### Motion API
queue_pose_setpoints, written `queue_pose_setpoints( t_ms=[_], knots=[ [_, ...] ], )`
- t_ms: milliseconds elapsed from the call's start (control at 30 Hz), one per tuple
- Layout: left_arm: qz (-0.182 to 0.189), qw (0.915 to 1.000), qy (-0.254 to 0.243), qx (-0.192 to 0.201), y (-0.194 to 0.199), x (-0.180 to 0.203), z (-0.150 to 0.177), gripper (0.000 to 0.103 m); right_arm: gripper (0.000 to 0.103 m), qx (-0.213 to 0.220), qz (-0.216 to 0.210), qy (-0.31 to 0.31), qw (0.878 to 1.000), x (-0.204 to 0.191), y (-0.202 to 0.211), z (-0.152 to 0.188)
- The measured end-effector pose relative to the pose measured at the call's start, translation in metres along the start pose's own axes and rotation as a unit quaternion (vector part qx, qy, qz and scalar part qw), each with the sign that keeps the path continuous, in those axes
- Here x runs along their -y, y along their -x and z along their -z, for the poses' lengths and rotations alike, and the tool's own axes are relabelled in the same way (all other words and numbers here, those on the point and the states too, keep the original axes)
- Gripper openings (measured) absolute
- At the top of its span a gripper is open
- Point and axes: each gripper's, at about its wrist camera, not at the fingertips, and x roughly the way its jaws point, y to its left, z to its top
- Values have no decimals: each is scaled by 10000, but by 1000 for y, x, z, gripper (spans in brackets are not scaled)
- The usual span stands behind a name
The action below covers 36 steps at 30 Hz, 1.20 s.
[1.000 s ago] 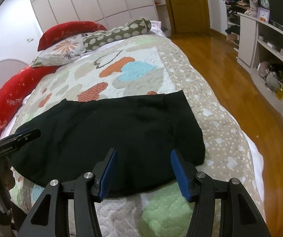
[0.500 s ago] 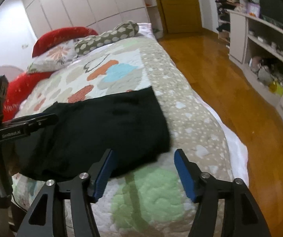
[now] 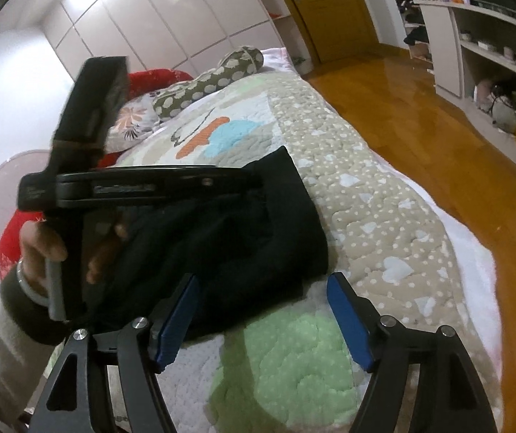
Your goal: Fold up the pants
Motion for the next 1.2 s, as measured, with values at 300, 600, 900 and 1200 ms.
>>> queue_pose_setpoints(
  t_ms=[300, 600, 900, 1200],
  knots=[
    [37, 9997, -231, 20, -30, 7, -6, 70, 49, 398, 115, -228, 9989, -2, -19, 0],
    [-74, 9993, 64, 370, 0, 2, -6, 64, 23, 576, -456, -143, 9972, -16, -7, -16],
    [-872, 9764, 1272, 1511, 147, -74, 59, 64, 18, 531, -1251, 1015, 9855, -123, -17, -36],
    [-1516, 9478, 2350, 1531, 200, -126, 173, 64, 49, -789, -2392, 1248, 9597, -208, -86, -2]
  ],
)
